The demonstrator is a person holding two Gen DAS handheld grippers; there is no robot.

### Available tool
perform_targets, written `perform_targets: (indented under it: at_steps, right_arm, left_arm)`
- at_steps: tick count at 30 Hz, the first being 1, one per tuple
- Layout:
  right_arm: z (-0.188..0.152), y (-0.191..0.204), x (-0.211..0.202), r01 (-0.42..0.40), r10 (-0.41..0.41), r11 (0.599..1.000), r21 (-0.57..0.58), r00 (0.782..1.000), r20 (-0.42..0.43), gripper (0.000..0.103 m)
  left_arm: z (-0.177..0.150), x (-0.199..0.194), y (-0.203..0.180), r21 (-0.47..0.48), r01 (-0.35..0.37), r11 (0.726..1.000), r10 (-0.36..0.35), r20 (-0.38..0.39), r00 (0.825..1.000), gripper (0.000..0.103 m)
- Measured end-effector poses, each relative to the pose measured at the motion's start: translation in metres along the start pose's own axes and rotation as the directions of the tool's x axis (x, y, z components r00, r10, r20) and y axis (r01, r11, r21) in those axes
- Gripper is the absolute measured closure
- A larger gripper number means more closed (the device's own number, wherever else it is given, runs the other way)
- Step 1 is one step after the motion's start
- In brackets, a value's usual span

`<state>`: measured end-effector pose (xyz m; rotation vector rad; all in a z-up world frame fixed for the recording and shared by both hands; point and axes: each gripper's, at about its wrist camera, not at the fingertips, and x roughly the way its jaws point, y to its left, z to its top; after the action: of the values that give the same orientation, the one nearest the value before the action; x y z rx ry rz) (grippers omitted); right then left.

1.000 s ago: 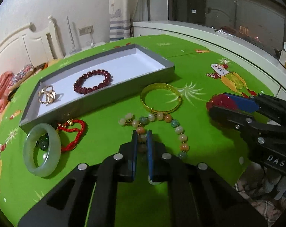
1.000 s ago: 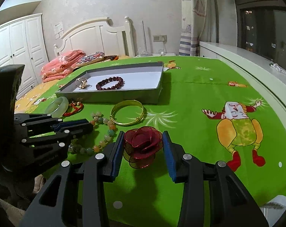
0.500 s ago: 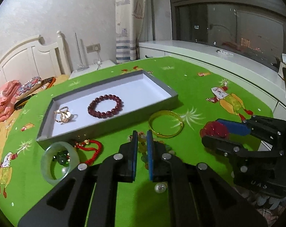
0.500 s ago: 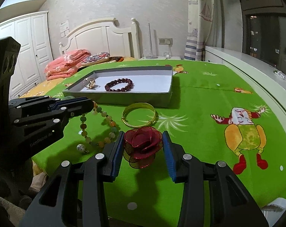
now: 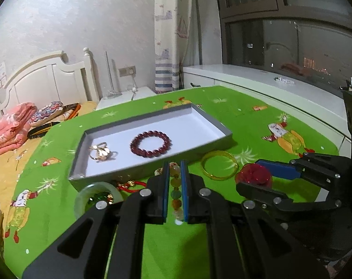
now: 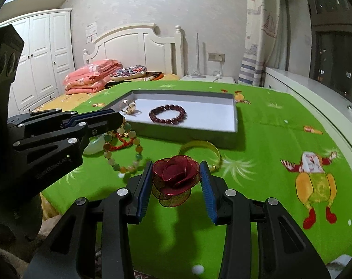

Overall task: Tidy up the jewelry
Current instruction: 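Carry rose and bead bracelet into the tray and open both grippers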

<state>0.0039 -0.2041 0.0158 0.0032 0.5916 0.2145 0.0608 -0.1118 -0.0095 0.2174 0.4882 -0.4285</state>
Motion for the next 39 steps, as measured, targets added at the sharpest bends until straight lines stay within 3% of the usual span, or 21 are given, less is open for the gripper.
perform_targets:
  at_steps: [11,19,31,39]
  right_arm:
    - [0.029,0.029,0.017,-0.004,0.005,0.997,-0.081,1.000,0.020,0.065]
    - [0.055,0.016,0.038,0.017,-0.016,0.999,-0.048,1.000,0.020,0.065]
    - [0.077,-0.002,0.081,0.045,-0.046,0.999,-0.021,0.998,-0.036,0.065]
    - [0.101,-0.026,0.129,0.105,-0.100,0.994,0.033,0.988,-0.119,0.065]
  left_arm:
    - [0.007,-0.007,0.022,-0.026,-0.032,0.999,0.032,0.019,0.999,0.094]
    - [0.030,0.003,0.042,-0.027,-0.063,0.998,0.063,0.021,0.998,0.094]
    - [0.066,0.036,0.066,-0.005,-0.141,0.990,0.141,-0.003,0.990,0.094]
    - [0.097,0.089,0.078,0.027,-0.226,0.974,0.227,-0.060,0.972,0.094]
